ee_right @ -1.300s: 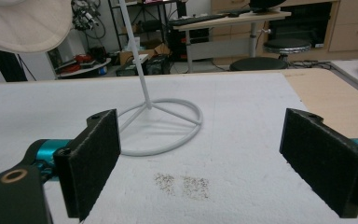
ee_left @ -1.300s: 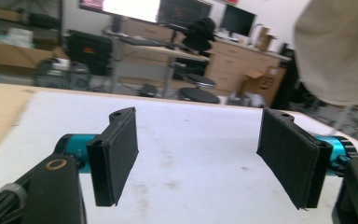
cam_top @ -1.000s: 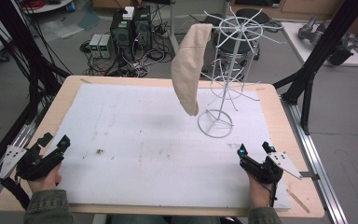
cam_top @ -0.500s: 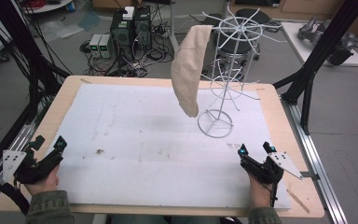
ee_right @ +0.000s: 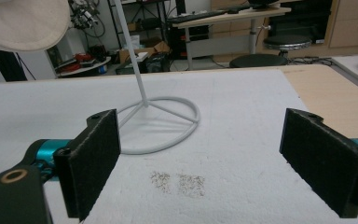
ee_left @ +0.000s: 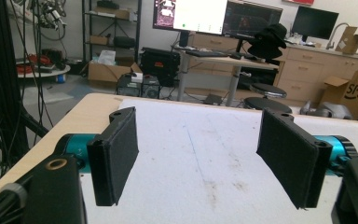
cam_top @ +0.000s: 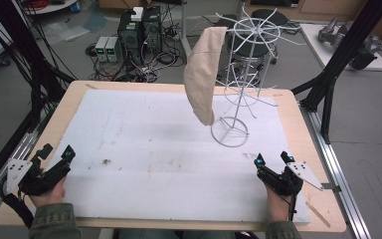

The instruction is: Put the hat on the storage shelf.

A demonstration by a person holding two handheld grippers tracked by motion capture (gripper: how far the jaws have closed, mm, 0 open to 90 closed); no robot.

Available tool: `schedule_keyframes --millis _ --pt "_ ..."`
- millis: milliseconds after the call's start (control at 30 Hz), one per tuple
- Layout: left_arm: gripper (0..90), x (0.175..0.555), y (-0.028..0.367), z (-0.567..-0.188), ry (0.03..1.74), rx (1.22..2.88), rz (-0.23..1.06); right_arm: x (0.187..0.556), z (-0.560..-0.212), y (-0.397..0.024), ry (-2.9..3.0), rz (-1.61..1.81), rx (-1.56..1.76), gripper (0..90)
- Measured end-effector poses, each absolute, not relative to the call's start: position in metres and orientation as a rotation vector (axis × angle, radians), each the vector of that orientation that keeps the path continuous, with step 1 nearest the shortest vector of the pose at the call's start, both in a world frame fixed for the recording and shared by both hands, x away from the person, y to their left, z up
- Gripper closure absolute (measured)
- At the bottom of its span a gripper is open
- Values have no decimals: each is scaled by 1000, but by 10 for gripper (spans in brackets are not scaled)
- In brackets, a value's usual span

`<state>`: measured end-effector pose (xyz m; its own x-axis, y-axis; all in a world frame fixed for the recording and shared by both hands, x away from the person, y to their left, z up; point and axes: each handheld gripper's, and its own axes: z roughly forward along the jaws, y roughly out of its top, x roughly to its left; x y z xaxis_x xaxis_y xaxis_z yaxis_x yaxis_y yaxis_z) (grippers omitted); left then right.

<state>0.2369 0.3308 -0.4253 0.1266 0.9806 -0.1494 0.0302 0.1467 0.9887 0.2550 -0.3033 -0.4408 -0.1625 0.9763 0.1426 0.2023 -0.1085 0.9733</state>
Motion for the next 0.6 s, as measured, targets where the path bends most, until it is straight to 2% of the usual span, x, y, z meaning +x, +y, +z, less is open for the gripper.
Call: schedule_keyframes --millis 600 --pt "297 238 330 -426 1188 1193 976 256 -442 -305 1428 1344 1373 114"
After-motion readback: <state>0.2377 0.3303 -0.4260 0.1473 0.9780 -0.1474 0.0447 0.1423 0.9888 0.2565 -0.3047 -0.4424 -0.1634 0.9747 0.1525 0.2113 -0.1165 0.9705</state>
